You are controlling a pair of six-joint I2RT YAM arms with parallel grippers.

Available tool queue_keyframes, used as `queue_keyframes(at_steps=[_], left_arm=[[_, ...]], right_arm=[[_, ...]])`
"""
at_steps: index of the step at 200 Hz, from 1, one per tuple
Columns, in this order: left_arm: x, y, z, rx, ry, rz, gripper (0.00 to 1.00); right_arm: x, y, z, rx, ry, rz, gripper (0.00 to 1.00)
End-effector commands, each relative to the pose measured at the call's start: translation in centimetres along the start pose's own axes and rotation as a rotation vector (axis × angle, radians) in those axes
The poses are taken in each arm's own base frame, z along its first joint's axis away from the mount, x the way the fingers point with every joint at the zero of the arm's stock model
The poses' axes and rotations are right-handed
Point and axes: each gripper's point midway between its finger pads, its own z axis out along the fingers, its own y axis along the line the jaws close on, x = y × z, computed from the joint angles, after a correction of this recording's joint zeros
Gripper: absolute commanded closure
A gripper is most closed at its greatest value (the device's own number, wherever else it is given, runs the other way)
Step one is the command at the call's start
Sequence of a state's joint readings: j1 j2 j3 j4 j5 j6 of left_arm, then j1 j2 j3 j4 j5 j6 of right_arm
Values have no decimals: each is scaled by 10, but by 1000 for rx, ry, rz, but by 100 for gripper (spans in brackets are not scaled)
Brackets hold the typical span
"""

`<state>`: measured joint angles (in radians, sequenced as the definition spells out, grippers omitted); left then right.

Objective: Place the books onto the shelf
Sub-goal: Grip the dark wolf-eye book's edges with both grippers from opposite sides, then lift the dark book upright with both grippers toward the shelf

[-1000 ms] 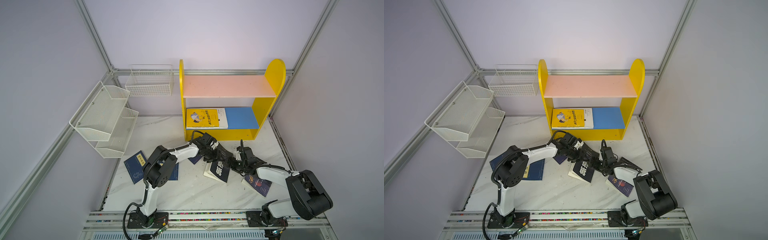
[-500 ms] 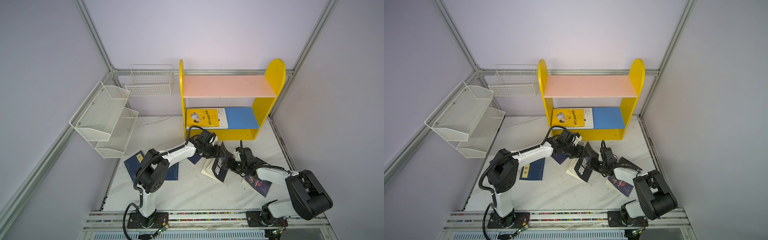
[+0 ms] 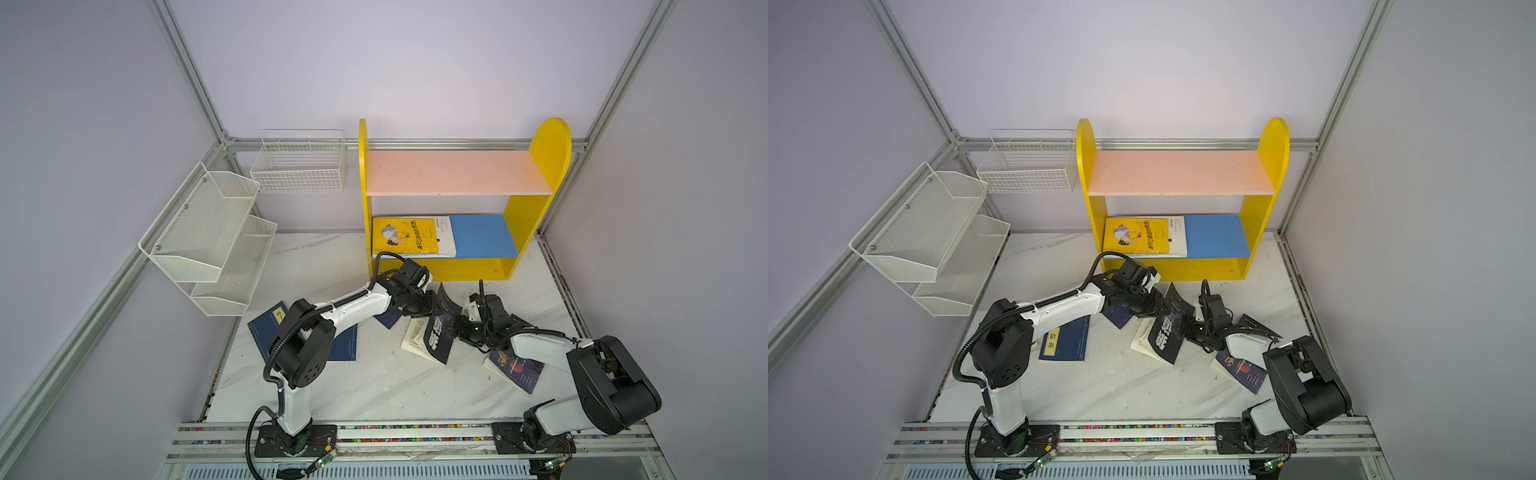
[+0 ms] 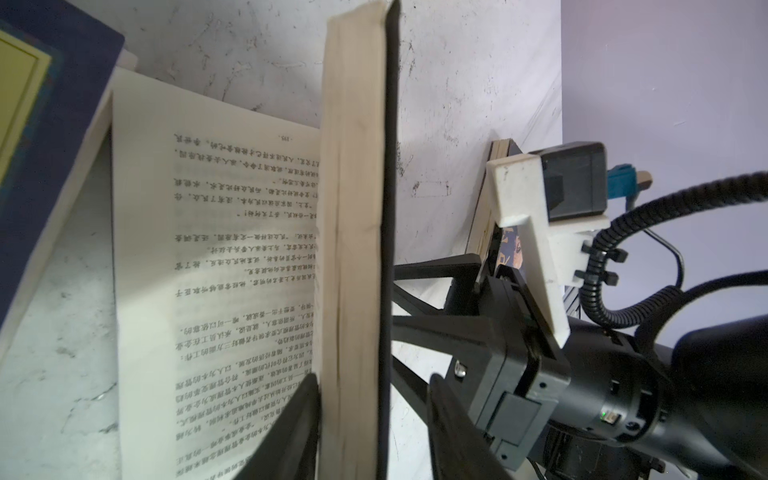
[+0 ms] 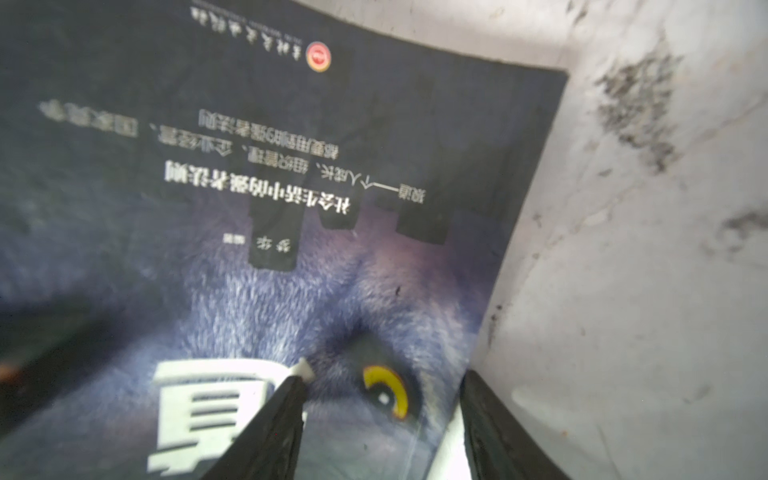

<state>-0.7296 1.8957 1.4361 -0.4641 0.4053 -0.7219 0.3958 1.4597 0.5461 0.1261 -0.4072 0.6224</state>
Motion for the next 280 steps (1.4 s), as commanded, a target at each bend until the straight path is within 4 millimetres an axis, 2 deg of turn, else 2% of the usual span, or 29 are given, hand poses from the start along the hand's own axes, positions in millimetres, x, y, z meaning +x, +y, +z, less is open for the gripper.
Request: queue_keyframes(at_steps=[1,24,74,89,97,114,131,143,170,202,231,239,242,253,280], left_arm=[[2,-21,-8,64,5,23,64],[1,-18,-3,59,11,13,72],[3,-10,5,28,32,-11,82],[3,-10,5,23,34,-10,87],[3,-10,4,19,33,-8,89],[2,-16,-6,28,19,4,94],[0,-30,-23,62,-4,29,100],[-1,-40,-40,83,-24,51,100],[2,-55,-84,121,-71,83,100],[2,-77,-140,255,-120,152,100],[-3,-88,-187,335,-192,190,100],[-7,-87,-193,345,-209,185,100],[-6,-93,-207,364,-238,200,100],[-11,-97,-224,397,-277,210,100],[-21,-100,-244,445,-346,225,100]], right_arm=[[34,-29,7,96,118,47,38],[31,-22,4,78,111,42,38],[10,5,-14,29,48,20,37],[7,9,-17,21,37,27,32],[1,18,-24,-4,9,20,29],[-6,27,-33,-27,-18,27,21],[-17,40,-46,-59,-59,29,15],[-27,50,-58,-89,-95,26,9],[-53,74,-93,-170,-199,15,3],[-75,99,-121,-267,-248,-2,3],[-75,130,-135,-373,-212,-66,3],[-75,135,-140,-391,-211,-72,3],[-75,137,-142,-399,-210,-74,3],[-74,142,-148,-421,-218,-77,3],[-73,153,-155,-529,-233,-33,3]])
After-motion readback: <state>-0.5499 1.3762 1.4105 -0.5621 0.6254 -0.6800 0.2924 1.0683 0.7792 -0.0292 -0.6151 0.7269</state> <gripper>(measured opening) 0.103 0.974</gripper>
